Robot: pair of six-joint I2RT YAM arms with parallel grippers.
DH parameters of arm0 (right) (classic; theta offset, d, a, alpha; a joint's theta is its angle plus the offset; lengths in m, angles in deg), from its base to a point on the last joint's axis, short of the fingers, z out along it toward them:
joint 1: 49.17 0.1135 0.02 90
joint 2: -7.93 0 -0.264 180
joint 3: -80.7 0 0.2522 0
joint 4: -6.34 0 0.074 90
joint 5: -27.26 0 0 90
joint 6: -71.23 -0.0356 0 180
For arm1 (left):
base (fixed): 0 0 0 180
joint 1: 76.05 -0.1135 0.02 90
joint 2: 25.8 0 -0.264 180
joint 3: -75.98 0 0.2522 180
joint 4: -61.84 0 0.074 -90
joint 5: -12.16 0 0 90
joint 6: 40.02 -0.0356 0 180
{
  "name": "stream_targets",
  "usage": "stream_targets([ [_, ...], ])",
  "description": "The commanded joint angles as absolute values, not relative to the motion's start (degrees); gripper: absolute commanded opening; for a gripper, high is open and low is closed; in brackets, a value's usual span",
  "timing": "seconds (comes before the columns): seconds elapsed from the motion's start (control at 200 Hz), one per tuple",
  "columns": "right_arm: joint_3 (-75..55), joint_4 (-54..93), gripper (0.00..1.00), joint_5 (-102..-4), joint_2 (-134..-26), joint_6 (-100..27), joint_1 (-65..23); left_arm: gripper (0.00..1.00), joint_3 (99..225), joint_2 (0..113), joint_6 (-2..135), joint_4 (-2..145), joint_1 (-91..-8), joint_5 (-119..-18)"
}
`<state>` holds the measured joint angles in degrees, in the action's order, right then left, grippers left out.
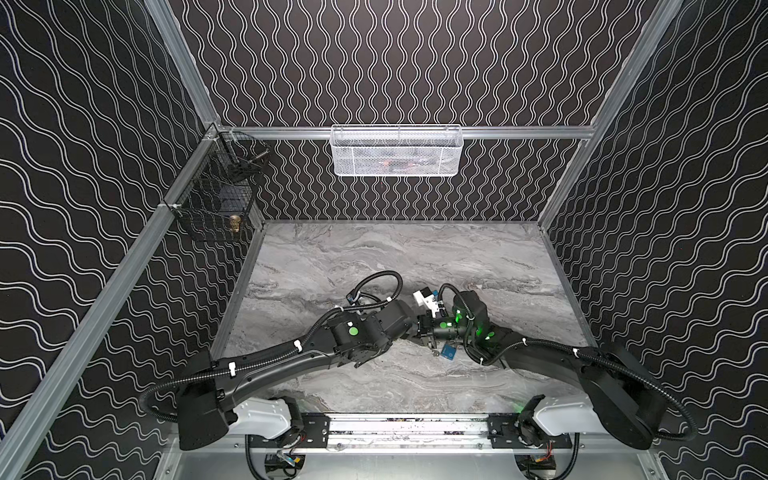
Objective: Unlock with the key
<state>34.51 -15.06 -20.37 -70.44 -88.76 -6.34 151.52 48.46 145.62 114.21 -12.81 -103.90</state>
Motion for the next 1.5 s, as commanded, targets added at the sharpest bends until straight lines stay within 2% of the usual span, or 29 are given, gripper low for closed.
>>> stream_targets([
  [0.0, 34.1, -25.8, 0.00, -20.4, -70.0, -89.6, -6.5, 0.00, 150.8, 47.6, 146.5, 118.2, -12.6, -102.0],
  [0.26, 33.1, -22.7, 0.00, -19.0, -68.3, -89.3, -6.5, 0.00, 152.5, 47.9, 147.1, 123.7, -12.6, -104.7],
  [0.756, 33.1, -18.8, 0.00, -22.1, -66.0, -89.3, -5.7, 0.00, 152.4, 49.5, 147.4, 121.0, -12.6, -102.8],
  [0.976, 32.4, -23.3, 0.00, -22.0, -68.1, -90.6, -5.3, 0.00, 152.7, 50.2, 145.8, 116.8, -12.3, -99.0],
  [1.086, 30.8, -20.5, 0.00, -22.6, -68.3, -88.9, -5.3, 0.00, 153.5, 51.2, 145.3, 116.0, -11.6, -97.4],
  [1.497, 33.6, -25.7, 0.00, -26.3, -69.2, -91.1, -5.5, 0.00, 152.7, 49.8, 146.0, 114.5, -11.0, -97.8],
])
